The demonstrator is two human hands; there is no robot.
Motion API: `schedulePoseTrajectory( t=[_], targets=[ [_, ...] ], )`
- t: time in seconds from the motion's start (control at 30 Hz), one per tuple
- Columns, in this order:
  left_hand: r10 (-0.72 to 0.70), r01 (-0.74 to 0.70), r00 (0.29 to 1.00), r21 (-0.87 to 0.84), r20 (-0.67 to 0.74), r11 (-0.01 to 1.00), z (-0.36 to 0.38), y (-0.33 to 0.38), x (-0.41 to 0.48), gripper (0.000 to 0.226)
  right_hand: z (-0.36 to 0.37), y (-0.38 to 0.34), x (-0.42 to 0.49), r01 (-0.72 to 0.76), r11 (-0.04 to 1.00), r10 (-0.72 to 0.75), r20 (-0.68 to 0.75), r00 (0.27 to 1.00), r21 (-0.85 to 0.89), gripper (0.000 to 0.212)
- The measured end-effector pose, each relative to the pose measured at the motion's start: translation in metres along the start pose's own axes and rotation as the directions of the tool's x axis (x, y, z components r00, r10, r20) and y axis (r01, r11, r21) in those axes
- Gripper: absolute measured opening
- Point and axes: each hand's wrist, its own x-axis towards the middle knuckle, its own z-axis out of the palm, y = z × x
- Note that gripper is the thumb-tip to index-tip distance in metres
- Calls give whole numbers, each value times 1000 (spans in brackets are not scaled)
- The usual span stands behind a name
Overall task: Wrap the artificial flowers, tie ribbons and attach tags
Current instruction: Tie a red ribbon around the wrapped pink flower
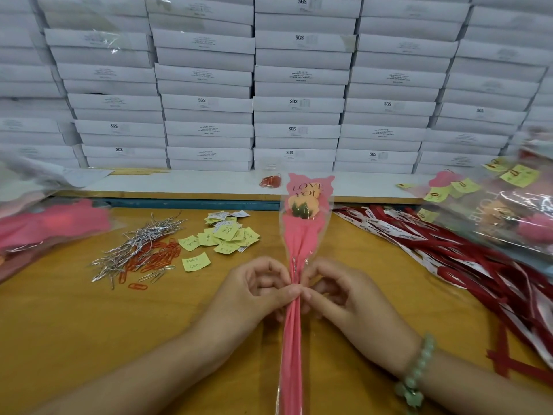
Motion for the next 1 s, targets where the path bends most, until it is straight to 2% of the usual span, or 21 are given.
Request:
schedulePoseTrajectory(
  t=[0.13, 0.2, 0.3, 0.37, 0.43, 0.5, 0.6, 0.73, 0.83, 0.9, 1.0],
  targets=[
    [-2, 2, 1000, 16, -7, 1000, 3, 2, -1, 10, -1, -2, 0, 78, 979, -76, 20, 997, -189, 6],
    [-7, 8, 1000, 19, -27, 1000, 5, 3, -1, 6, -2, -2, 0, 89, 970, -85, 27, 996, -227, 7],
    [-25, 25, 998, 0, -59, 1000, 5, 1, -1, 12, -2, -1, 0, 72, 973, -68, 26, 997, -219, 8],
    [-22, 21, 998, -23, -63, 1000, 5, 1, -1, 13, -2, 1, 1, 3, 992, -3, 3, 1000, -124, 7],
    [-7, 5, 998, -27, -67, 1000, 5, 1, -1, 8, -4, 2, 2, -120, 992, 120, 6, 993, 44, 5],
    [6, -6, 998, -14, -68, 1000, 5, 1, 0, 4, -6, 4, 3, -219, 955, 217, 35, 976, 199, 5],
    [12, -13, 996, -14, -83, 1000, 5, 1, 0, 8, -8, 5, 6, -299, 896, 288, 81, 954, 330, 7],
    [24, -25, 996, -11, -81, 1000, 5, 0, 0, 6, -13, 3, 10, -448, 790, 399, 203, 894, 418, 24],
    [31, -31, 998, 18, -47, 999, 4, 1, -2, 7, -20, 2, 13, -527, 731, 425, 316, 848, 433, 39],
    [26, -26, 999, 23, -31, 999, 5, 2, -2, 7, -22, 3, 13, -535, 726, 410, 352, 841, 432, 41],
    [18, -19, 1000, -29, -18, 999, 5, 2, 0, 8, -21, 5, 12, -492, 730, 371, 330, 868, 474, 42]
  ],
)
